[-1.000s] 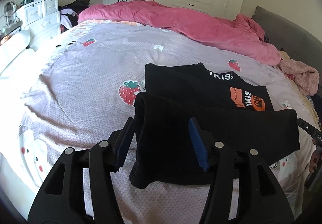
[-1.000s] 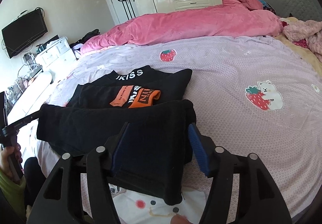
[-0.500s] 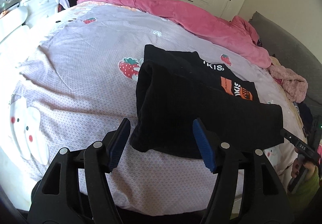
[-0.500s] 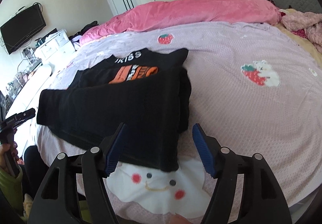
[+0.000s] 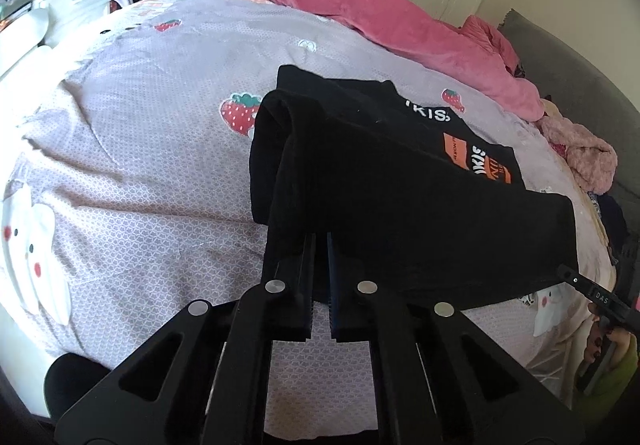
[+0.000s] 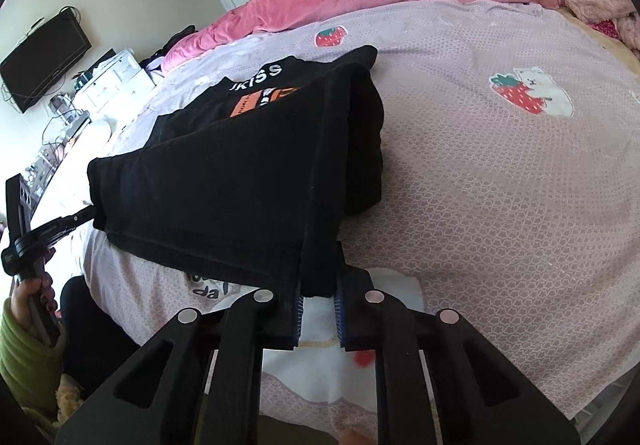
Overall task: Fold small clothes
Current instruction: 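Carry the held hem over the body toward the IKISS collar with both grippers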
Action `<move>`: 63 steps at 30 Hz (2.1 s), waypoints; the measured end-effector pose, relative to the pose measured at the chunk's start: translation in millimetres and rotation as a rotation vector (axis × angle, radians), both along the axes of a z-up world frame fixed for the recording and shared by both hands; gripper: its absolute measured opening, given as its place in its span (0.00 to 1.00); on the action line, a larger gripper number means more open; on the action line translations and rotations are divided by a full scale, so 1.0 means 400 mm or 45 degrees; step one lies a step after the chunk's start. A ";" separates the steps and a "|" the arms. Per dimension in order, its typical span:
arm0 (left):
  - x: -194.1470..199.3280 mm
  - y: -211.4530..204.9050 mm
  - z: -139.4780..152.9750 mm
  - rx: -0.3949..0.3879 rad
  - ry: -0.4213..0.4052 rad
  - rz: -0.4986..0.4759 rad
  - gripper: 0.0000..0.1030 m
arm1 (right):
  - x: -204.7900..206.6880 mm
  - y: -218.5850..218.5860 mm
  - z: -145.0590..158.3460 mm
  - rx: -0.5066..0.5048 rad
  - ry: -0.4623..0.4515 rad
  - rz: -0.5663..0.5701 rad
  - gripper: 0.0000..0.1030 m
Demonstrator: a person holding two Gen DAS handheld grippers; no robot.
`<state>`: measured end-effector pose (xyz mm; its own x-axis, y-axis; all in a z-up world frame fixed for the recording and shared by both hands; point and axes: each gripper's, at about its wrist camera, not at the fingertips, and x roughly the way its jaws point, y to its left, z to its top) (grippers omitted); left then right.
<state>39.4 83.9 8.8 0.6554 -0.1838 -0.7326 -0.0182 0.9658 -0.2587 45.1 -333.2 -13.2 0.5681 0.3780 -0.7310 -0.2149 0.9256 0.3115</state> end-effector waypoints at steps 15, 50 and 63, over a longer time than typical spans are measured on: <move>0.038 0.072 0.095 -0.073 -0.076 0.048 0.00 | 0.164 -0.020 0.157 0.151 -0.240 -0.014 0.09; 0.356 0.114 0.100 -0.188 -0.004 0.068 0.03 | 0.405 -0.038 0.172 0.187 -0.251 -0.153 0.09; 0.414 0.143 -0.003 -0.273 0.008 0.128 0.14 | 0.491 -0.049 0.030 0.141 -0.055 -0.305 0.29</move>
<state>204.8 141.0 7.7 0.6741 -0.2695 -0.6878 -0.1141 0.8819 -0.4574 241.7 -352.7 -1.2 0.6808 0.3054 -0.6658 -0.0095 0.9125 0.4090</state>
